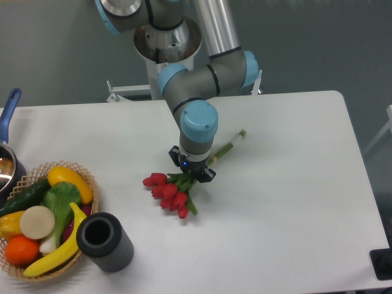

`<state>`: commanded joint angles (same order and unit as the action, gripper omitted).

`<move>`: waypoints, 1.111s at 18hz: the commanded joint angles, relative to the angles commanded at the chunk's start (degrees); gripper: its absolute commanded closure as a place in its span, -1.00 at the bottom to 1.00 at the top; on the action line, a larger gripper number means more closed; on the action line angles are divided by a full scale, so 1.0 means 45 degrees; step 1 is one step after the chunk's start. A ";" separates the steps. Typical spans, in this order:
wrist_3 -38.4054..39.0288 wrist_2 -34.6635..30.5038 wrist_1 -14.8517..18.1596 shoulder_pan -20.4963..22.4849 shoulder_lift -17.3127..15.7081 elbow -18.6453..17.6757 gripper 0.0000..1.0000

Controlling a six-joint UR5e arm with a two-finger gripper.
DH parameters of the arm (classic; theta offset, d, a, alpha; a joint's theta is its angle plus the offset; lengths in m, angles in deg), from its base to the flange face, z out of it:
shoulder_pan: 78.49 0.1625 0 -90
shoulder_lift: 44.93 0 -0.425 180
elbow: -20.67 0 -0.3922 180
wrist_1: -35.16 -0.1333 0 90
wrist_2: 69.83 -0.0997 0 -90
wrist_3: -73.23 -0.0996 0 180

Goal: Pick up the flowers from the table
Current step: 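Lift the gripped red tulip bouquet up off the table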

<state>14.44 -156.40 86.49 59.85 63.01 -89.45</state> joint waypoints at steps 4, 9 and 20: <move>-0.0058 -0.0058 0.0175 0.0078 -0.0977 0.0233 0.82; -0.0234 -0.0059 0.1538 0.0156 -0.1135 0.1480 0.80; -0.0429 -0.0642 0.5679 0.0410 -0.1389 0.4978 0.86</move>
<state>12.51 -159.29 112.05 61.70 56.76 -67.06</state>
